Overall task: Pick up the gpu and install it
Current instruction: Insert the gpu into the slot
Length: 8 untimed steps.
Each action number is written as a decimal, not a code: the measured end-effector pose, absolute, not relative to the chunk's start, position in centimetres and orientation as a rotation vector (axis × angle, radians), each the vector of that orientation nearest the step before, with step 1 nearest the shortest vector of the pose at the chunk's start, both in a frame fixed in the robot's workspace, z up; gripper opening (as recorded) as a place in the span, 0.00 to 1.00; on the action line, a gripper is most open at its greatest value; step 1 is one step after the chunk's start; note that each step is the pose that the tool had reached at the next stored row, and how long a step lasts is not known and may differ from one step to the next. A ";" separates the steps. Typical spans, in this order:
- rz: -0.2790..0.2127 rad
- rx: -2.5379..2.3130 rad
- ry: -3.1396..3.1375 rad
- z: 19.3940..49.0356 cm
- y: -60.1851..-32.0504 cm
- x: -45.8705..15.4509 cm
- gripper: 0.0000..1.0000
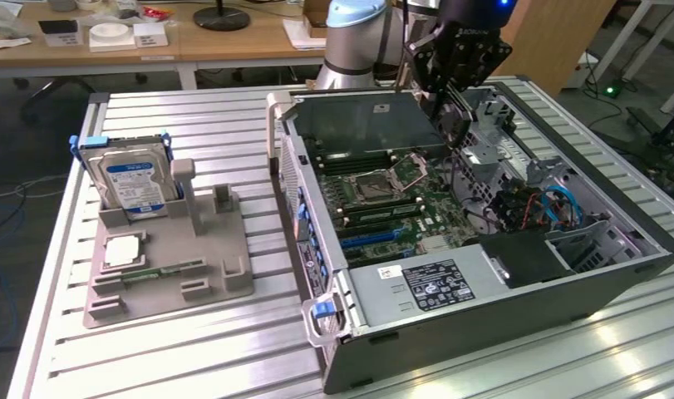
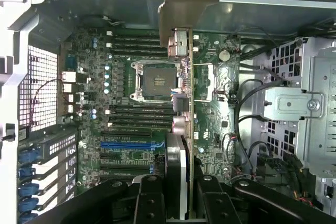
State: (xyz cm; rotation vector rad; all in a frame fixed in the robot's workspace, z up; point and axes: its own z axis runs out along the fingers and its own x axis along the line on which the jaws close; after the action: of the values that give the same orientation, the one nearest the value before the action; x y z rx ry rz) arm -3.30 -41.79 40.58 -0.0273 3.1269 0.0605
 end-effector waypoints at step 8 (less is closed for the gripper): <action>0.061 -0.144 3.125 40.6 -41.8 -3.3 0.28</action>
State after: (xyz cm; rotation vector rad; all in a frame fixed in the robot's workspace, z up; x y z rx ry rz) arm -3.30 -41.79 40.57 -0.1439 3.1251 0.0614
